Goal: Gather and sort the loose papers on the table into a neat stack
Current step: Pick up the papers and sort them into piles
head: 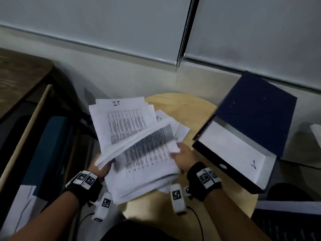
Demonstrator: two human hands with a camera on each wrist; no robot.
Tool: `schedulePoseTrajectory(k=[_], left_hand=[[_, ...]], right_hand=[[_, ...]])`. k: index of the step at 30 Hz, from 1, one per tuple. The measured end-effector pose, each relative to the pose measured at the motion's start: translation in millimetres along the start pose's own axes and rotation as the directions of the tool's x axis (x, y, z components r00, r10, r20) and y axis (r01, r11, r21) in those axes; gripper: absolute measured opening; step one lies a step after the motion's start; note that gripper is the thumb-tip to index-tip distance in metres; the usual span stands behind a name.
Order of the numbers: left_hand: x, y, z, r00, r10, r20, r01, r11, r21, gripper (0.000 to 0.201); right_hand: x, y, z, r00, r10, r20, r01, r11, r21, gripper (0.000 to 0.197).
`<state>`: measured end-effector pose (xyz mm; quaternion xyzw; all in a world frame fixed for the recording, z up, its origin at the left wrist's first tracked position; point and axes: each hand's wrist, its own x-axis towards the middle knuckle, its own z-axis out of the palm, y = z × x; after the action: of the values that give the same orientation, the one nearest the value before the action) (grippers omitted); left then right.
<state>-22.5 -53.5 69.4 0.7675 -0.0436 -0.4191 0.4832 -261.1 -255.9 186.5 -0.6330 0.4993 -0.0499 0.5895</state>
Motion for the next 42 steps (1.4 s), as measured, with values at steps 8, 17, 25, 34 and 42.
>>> schedulePoseTrajectory(k=[8, 17, 25, 34, 42], left_hand=[[-60.9, 43.0, 19.1, 0.995, 0.062, 0.077, -0.056, 0.995, -0.082, 0.035], [-61.3, 35.3, 9.9, 0.984, 0.132, 0.117, -0.093, 0.953, -0.289, 0.032], [-68.0, 37.8, 15.4, 0.981, 0.132, 0.143, -0.069, 0.923, -0.379, 0.022], [-55.4, 38.4, 9.9, 0.983, 0.149, 0.108, -0.16, 0.982, 0.098, 0.059], [-54.5, 27.3, 12.6, 0.983, 0.174, 0.063, -0.185, 0.932, 0.312, 0.026]], right_hand=[[-9.3, 32.6, 4.3, 0.997, 0.077, 0.02, -0.076, 0.996, -0.036, 0.023], [-9.4, 42.4, 11.8, 1.0, -0.008, -0.021, 0.011, 0.985, 0.173, 0.029], [-6.5, 44.4, 11.0, 0.996, -0.079, -0.028, 0.084, 0.973, 0.216, 0.04], [-4.4, 47.2, 17.8, 0.965, -0.228, 0.133, 0.22, 0.973, 0.074, 0.079], [17.4, 76.8, 60.6, 0.959, -0.161, 0.232, 0.167, 0.986, -0.007, 0.097]])
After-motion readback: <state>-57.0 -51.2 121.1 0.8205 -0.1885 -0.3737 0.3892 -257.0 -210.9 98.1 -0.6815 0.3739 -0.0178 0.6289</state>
